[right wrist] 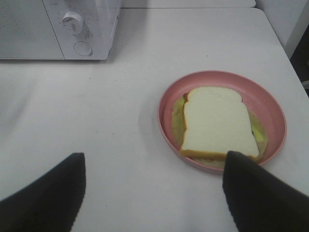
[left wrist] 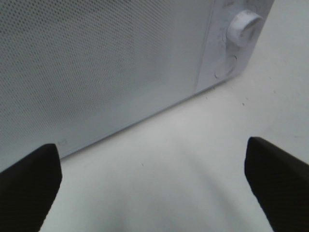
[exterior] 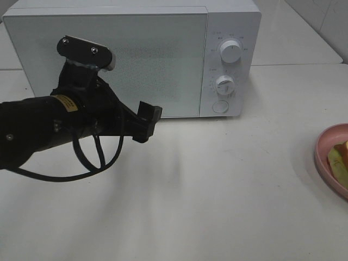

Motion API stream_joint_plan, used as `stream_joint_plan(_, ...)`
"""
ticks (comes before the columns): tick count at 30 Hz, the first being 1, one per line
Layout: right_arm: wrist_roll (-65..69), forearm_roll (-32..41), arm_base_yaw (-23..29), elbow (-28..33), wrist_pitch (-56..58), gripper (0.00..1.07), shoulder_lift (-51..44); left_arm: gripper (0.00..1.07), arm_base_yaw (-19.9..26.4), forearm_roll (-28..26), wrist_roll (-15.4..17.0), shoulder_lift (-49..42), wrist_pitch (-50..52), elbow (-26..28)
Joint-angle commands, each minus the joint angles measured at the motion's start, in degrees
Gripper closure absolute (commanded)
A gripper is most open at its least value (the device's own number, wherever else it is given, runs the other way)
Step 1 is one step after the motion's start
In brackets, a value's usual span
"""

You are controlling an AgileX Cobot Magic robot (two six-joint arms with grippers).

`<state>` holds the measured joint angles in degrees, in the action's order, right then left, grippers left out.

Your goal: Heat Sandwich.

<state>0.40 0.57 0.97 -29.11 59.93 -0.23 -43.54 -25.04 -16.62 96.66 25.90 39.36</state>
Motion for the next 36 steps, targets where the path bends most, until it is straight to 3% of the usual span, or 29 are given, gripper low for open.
stream_joint_plan(1,0.17,0.00,-0.40,0.17,-0.46,0.32,-1.49,0.08,1.03,-0.06,-0.69,-2.86,-9.57,-0.29)
stream_joint_plan(2,0.17,0.00,-0.40,0.17,-0.46,0.32,-1.49,0.08,2.29,-0.06,-1.03,-3.95,-15.76,-0.29)
stream_joint_plan(9,0.17,0.00,-0.40,0.17,-0.46,0.32,-1.49,0.08,7.85,0.17,-1.09,-7.79,-30.88,-0.29)
stream_joint_plan(16,0.17,0.00,-0.40,0.17,-0.46,0.32,-1.49,0.08,18.91,3.32,-1.09,-13.92,-52.08,-0.29)
stream_joint_plan(22,0.17,0.00,-0.40,0.17,-0.46,0.32,-1.49,0.08,25.67,4.58,-1.09,-18.51,-60.91,-0.29)
stream_joint_plan(26,0.17,0.00,-0.40,0.17,-0.46,0.32,-1.49,0.08,29.97,8.37,0.06,-22.35,-66.81,-0.29)
stream_joint_plan(30,0.17,0.00,-0.40,0.17,-0.46,0.32,-1.49,0.08,36.27,13.24,6.88,-27.10,-72.14,-0.29)
stream_joint_plan(31,0.17,0.00,-0.40,0.17,-0.46,0.32,-1.49,0.08,36.27,13.24,6.88,-27.10,-72.14,-0.29)
stream_joint_plan(34,0.17,0.00,-0.40,0.17,-0.46,0.32,-1.49,0.08,40.79,17.88,13.06,-31.05,-76.66,-0.29)
stream_joint_plan(36,0.17,0.00,-0.40,0.17,-0.46,0.32,-1.49,0.08,41.71,18.74,14.27,-32.26,-77.81,-0.34)
